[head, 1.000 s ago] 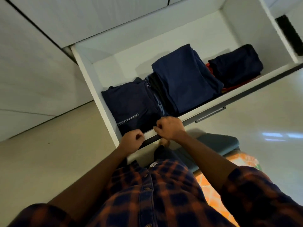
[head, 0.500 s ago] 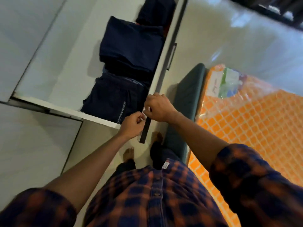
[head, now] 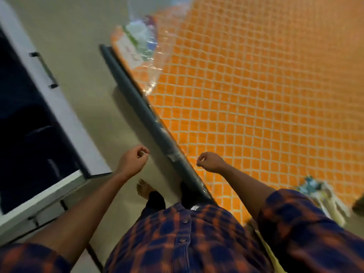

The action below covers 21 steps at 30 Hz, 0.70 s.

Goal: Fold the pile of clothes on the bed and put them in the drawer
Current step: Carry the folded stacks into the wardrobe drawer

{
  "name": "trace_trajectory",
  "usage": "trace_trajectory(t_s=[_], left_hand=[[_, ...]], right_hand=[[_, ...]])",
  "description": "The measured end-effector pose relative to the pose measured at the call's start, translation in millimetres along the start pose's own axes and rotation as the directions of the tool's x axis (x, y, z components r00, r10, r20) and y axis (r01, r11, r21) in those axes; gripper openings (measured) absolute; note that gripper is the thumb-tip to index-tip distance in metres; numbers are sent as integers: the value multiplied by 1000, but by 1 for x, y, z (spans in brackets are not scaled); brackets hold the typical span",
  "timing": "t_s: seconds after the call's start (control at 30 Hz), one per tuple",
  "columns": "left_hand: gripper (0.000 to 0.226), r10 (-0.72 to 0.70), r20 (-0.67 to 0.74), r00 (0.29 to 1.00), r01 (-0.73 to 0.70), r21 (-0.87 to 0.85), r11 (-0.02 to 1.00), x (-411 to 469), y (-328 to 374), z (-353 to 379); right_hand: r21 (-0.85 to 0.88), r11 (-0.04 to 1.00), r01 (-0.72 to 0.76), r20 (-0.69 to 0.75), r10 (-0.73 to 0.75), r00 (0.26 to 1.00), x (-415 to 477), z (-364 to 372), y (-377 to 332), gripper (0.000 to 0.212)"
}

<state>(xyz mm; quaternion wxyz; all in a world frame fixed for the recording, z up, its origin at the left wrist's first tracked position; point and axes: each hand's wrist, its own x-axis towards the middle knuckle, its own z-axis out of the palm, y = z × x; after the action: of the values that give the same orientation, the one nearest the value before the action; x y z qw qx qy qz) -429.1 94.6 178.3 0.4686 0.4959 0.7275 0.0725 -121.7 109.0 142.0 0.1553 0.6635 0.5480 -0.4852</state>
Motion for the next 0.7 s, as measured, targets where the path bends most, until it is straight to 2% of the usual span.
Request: trace_trajectory(t_s=[0.1, 0.2, 0.33, 0.4, 0.43, 0.5, 0.57, 0.63, 0.67, 0.7], left_hand=[[12, 19, 208, 978, -54, 165, 985, 10, 39, 63], [10, 12, 381, 924, -138, 304, 943, 18, 77, 128], [16, 12, 492, 870, -215, 358, 908, 24, 131, 196], [30, 44, 516, 855, -275, 381, 883, 25, 156, 232], [35, 55, 523, 851, -293, 383, 876, 23, 165, 246], [40, 48, 575, 817, -328, 394, 859, 23, 185, 286], [43, -5, 629, 777, -316, 398, 861, 22, 194, 319], [46, -78, 665, 743, -280, 414, 866, 21, 201, 354], [48, -118, 677, 726, -262, 431, 863, 19, 204, 375], [51, -156, 688, 709, -249, 451, 857, 17, 207, 391]], right_hand=[[205, 974, -101, -40, 111, 993, -29, -10, 89, 11], [377, 913, -158, -63, 195, 979, -58, -3, 166, 15], [533, 809, -247, -95, 347, 933, -72, 17, 240, 29], [598, 757, -263, -220, 470, 855, -77, 24, 272, 36], [619, 743, -254, -310, 529, 790, -80, 26, 286, 37], [680, 700, -218, -476, 648, 594, -90, 26, 323, 36], [705, 673, -223, -582, 729, 360, -106, 29, 353, 40], [809, 553, -198, -539, 833, 127, -127, 40, 390, 52], [877, 446, -177, -446, 894, 42, -139, 54, 413, 60], [933, 327, -152, -330, 944, 11, -151, 68, 432, 70]])
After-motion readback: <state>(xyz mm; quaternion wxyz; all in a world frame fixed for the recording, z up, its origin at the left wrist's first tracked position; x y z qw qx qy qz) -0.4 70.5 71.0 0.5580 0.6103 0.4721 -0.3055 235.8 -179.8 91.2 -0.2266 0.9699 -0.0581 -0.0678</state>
